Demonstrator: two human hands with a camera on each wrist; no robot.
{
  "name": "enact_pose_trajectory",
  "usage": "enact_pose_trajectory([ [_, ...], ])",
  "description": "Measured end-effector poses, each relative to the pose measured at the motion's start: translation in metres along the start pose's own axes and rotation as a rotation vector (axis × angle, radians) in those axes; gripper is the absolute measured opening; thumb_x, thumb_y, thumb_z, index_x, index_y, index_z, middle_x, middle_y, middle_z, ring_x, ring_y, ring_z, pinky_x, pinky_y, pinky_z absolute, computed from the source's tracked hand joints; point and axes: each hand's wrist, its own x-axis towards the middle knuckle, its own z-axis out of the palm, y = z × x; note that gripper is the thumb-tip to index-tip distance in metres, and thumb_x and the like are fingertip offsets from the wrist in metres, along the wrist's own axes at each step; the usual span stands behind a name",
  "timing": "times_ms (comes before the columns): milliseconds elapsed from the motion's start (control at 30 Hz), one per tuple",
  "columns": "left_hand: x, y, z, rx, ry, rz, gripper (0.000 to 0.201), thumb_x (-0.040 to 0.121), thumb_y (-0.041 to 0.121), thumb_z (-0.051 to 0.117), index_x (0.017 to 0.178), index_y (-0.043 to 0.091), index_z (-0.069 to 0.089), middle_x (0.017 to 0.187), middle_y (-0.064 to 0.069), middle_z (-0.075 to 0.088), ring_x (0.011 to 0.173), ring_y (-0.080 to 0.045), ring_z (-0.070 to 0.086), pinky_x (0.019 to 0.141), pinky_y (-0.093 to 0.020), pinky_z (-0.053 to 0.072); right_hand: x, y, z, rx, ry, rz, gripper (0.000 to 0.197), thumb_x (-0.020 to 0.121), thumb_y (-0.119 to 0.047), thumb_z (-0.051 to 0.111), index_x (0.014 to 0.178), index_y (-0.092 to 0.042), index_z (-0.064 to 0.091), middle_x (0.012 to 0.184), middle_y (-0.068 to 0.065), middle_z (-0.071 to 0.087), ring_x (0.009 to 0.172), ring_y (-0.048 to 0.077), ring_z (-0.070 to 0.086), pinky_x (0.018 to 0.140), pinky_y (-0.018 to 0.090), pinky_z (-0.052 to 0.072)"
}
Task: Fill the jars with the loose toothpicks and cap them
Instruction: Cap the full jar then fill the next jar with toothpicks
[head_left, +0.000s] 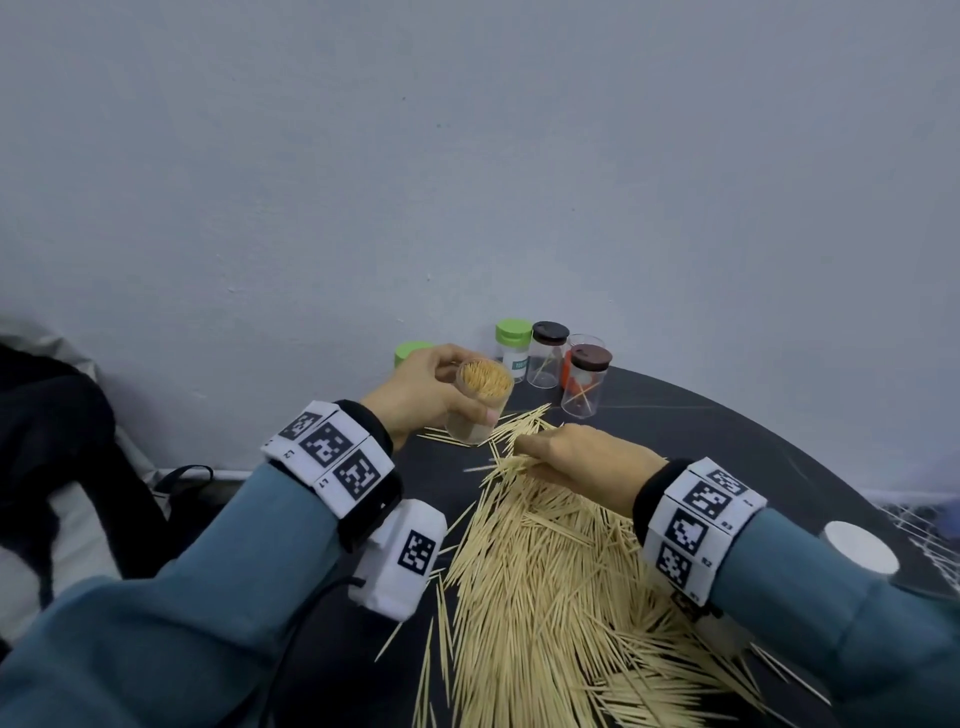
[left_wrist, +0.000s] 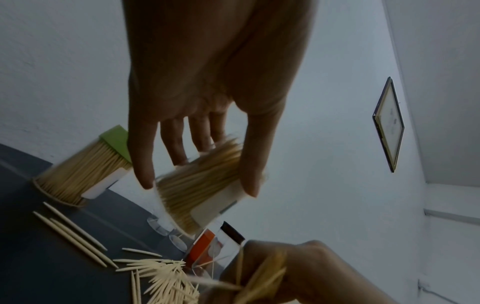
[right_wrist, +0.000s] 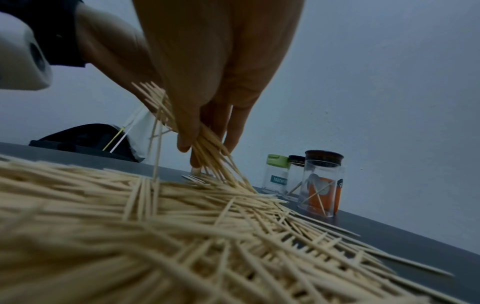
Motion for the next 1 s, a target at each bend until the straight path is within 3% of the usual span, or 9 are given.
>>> enact_pose_trajectory([
  [67, 0.001, 0.0, -0.001, -0.025, 0.028, -0.002, 0.061, 0.066, -0.007, 0.078, 0.12, 0.009, 0.057, 0.108, -0.006, 0.063, 0.098, -0.018, 0.06, 0.078, -0.032, 0.053, -0.002, 0.003, 0.0, 0.066, 0.046, 0.026, 0.021, 0.099, -0.02, 0.041, 0.106, -0.002, 0.051, 0.097, 0.008, 0.059, 0.084, 0.021, 0.053, 0.068, 0.02, 0.032],
  [167, 0.003, 0.0, -0.003, -0.062, 0.076, -0.001, 0.055, 0.067, -0.007, 0.077, 0.115, 0.013, 0.057, 0.101, -0.001, 0.061, 0.098, -0.018, 0.059, 0.084, -0.037, 0.053, -0.006, 0.009, 0.0, 0.191, 0.119, 0.068, 0.018, 0.098, -0.022, 0.044, 0.093, -0.006, 0.05, 0.084, 0.002, 0.055, 0.073, 0.015, 0.049, 0.065, 0.02, 0.033],
  [267, 0.005, 0.0, -0.005, -0.08, 0.114, 0.001, 0.055, 0.068, -0.004, 0.078, 0.116, 0.013, 0.057, 0.111, -0.005, 0.061, 0.106, -0.021, 0.058, 0.085, -0.039, 0.051, -0.013, 0.014, -0.004, 0.403, 0.193, 0.123, 0.011, 0.096, -0.018, 0.048, 0.086, -0.015, 0.049, 0.09, 0.004, 0.065, 0.081, 0.02, 0.06, 0.071, 0.03, 0.046],
  [333, 0.006, 0.0, -0.005, -0.081, 0.118, -0.003, 0.058, 0.069, -0.001, 0.078, 0.121, 0.012, 0.056, 0.116, -0.007, 0.06, 0.109, -0.021, 0.057, 0.085, -0.038, 0.051, -0.02, 0.018, -0.007, 0.529, 0.266, 0.161, 0.013, 0.096, -0.018, 0.048, 0.084, -0.016, 0.053, 0.093, 0.004, 0.068, 0.087, 0.019, 0.064, 0.077, 0.03, 0.05],
  [467, 0.008, 0.0, 0.002, -0.064, 0.087, -0.014, 0.052, 0.07, 0.002, 0.078, 0.117, 0.014, 0.057, 0.109, -0.003, 0.061, 0.105, -0.019, 0.057, 0.085, -0.039, 0.051, -0.03, 0.027, -0.01, 0.689, 0.347, 0.27, 0.021, 0.096, -0.021, 0.047, 0.098, -0.003, 0.059, 0.092, -0.001, 0.07, 0.082, 0.007, 0.066, 0.07, 0.012, 0.05],
  [533, 0.009, 0.0, 0.009, -0.045, 0.053, -0.017, 0.053, 0.07, 0.004, 0.079, 0.117, 0.014, 0.058, 0.107, -0.003, 0.062, 0.104, -0.019, 0.058, 0.078, -0.033, 0.052, -0.036, 0.034, -0.009, 0.829, 0.39, 0.297, 0.02, 0.096, -0.018, 0.048, 0.102, -0.002, 0.058, 0.091, 0.001, 0.071, 0.083, 0.007, 0.067, 0.074, 0.015, 0.052],
  [667, 0.008, -0.001, 0.024, 0.011, -0.04, -0.028, 0.056, 0.07, 0.009, 0.08, 0.12, 0.014, 0.057, 0.115, -0.004, 0.063, 0.108, -0.02, 0.059, 0.082, -0.033, 0.053, -0.044, 0.043, -0.009, 1.156, 0.488, 0.324, 0.013, 0.095, -0.013, 0.045, 0.091, -0.009, 0.057, 0.087, 0.007, 0.069, 0.092, 0.025, 0.067, 0.085, 0.039, 0.055],
  [800, 0.005, 0.003, 0.039, 0.086, -0.129, -0.02, 0.053, 0.071, 0.014, 0.08, 0.119, 0.016, 0.057, 0.115, -0.002, 0.062, 0.107, -0.016, 0.058, 0.073, -0.025, 0.053, -0.047, 0.041, -0.016, 1.269, 0.538, 0.366, 0.018, 0.098, -0.011, 0.039, 0.089, -0.014, 0.055, 0.087, 0.009, 0.068, 0.09, 0.026, 0.066, 0.077, 0.029, 0.058],
  [1000, 0.008, 0.001, 0.055, 0.146, -0.196, -0.016, 0.053, 0.069, 0.015, 0.081, 0.116, 0.015, 0.06, 0.112, -0.001, 0.063, 0.109, -0.016, 0.057, 0.087, -0.033, 0.05, -0.042, 0.037, -0.018, 1.156, 0.586, 0.352, 0.032, 0.101, -0.021, 0.035, 0.116, -0.001, 0.055, 0.103, 0.006, 0.071, 0.101, 0.015, 0.065, 0.091, 0.03, 0.05],
])
